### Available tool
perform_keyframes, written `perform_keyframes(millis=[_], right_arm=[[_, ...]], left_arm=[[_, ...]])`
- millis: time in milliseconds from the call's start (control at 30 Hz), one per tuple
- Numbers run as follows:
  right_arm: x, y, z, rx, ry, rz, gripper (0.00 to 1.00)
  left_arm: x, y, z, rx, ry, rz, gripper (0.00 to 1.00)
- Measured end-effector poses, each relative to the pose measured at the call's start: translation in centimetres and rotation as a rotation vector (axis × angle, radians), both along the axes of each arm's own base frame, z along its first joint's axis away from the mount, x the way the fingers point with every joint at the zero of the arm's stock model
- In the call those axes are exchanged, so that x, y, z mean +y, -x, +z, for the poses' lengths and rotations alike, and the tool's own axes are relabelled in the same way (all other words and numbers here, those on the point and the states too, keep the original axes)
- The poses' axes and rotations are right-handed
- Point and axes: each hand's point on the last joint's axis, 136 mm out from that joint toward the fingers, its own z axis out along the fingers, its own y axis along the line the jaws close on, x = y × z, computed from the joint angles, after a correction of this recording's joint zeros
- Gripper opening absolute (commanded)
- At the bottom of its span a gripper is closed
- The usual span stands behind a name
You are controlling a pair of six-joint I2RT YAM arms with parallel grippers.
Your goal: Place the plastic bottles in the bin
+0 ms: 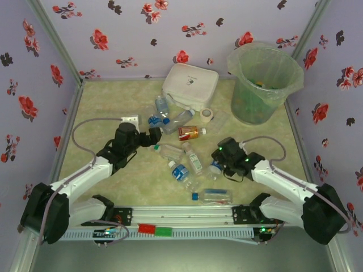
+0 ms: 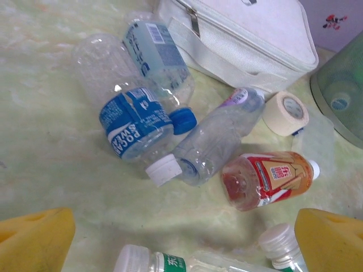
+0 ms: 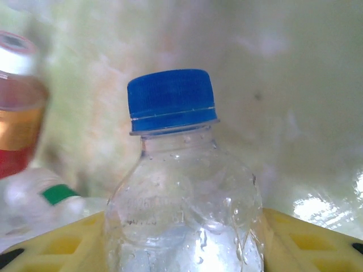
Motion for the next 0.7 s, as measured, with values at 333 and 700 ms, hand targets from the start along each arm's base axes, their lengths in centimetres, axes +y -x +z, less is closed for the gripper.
perform_keyframes(millis=[333, 700], right_arm=[[-1.9, -10.2, 16.4, -0.302, 0.141, 0.171, 0.46], [-7.6, -20.9, 31.8, -0.622, 0.379, 0.194, 0.46]], left_arm=[[2.8, -0.2, -0.4, 0.008, 0.012, 0.078, 1.00], [3.7, 0.4, -1.3, 0.044, 0.055, 0.127, 1.00]])
